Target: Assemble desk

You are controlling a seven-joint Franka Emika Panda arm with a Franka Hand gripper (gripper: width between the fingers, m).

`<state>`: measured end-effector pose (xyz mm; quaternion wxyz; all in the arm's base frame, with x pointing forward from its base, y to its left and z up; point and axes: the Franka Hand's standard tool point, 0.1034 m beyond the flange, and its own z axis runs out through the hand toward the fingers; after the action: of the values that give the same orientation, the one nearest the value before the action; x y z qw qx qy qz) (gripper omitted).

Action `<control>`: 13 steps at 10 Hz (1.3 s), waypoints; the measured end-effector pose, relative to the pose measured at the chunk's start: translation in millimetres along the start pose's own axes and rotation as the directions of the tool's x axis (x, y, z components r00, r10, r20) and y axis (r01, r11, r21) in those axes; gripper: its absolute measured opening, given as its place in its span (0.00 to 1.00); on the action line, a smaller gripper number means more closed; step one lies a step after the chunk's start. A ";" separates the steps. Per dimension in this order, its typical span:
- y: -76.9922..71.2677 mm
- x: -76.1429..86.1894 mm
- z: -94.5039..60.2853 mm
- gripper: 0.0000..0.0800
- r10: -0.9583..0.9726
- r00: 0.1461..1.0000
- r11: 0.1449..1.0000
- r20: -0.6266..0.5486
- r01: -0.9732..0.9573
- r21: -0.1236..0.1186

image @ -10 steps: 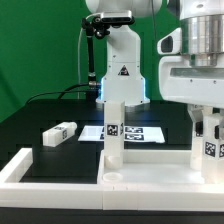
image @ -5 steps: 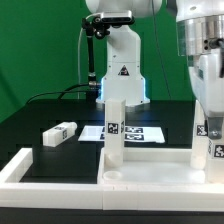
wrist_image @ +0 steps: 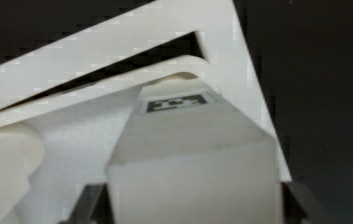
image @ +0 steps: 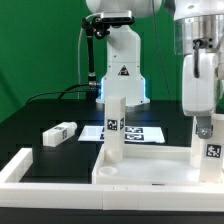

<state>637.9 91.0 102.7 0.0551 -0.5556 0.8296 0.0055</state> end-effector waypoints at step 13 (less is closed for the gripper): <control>-10.6 5.6 -54.1 0.81 -0.110 0.992 0.992 0.068 0.105 0.070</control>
Offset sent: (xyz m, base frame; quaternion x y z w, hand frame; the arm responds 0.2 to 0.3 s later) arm 0.0000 0.0000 0.0000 0.0000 0.0000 0.0000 1.0000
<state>641.0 78.0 156.5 0.1036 -0.5967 0.7957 -0.0051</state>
